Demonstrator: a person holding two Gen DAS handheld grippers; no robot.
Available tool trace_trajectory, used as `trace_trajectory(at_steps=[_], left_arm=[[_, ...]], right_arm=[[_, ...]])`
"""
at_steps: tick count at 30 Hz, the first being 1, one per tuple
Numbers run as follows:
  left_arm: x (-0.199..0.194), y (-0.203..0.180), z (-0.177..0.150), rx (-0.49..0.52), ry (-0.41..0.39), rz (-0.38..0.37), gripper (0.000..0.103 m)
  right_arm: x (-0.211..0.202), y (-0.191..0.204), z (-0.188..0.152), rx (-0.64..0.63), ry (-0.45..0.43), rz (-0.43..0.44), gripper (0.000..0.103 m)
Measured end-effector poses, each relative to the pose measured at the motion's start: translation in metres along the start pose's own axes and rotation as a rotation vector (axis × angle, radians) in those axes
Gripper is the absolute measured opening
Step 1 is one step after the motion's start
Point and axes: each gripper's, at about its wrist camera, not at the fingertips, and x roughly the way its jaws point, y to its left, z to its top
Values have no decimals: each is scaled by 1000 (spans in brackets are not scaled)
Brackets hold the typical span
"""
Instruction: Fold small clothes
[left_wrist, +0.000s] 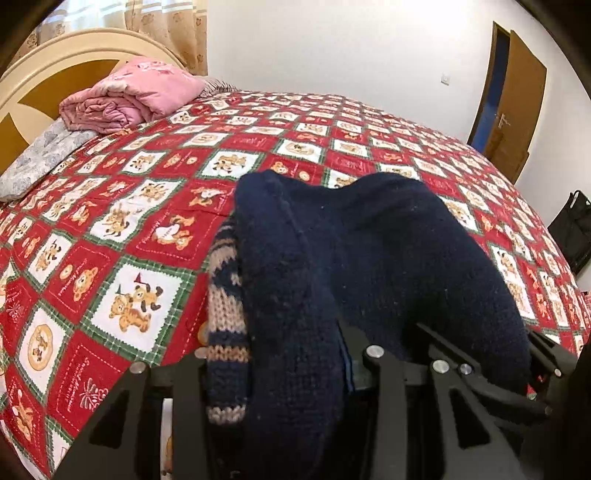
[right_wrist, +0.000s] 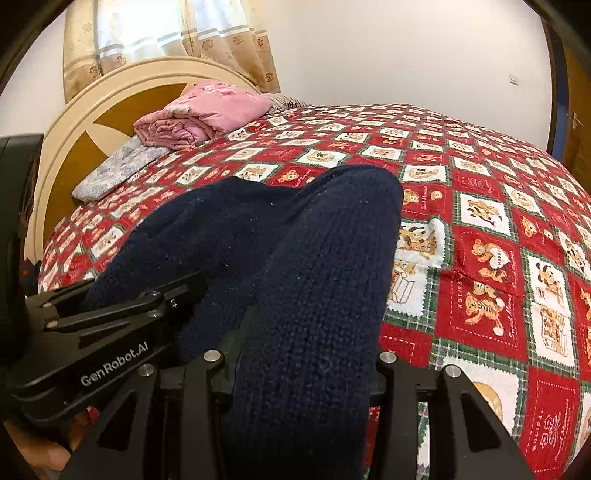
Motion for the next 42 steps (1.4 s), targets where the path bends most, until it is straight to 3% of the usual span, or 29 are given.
trace_trajectory(at_steps=[10, 18, 23, 27, 29, 33, 36, 39, 42], left_arm=[[-43, -1, 20, -3, -78, -47, 39], [-69, 16, 32, -13, -148, -21, 38], [-48, 26, 27, -26, -111, 29, 38], [-6, 26, 11, -26, -2, 16, 38], [4, 28, 2, -26, 17, 25, 42], [-4, 35, -3, -13, 2, 38, 75], [-13, 64, -7, -112, 19, 3, 91], [-25, 91, -14, -190, 22, -7, 93], [-45, 94, -18, -199, -7, -1, 93]], right_arm=[[-48, 14, 16, 39, -116, 9, 44], [-69, 43, 35, -52, -184, 21, 44], [-34, 41, 39, -48, -106, 71, 44], [3, 22, 24, -9, -13, 29, 44], [12, 12, 12, 6, 13, 14, 45], [10, -2, -4, 39, 46, 41, 53], [-3, -12, -9, 80, 60, 48, 58], [-38, -13, -12, 93, -17, -8, 58], [-74, 14, -10, -48, -150, -118, 53]])
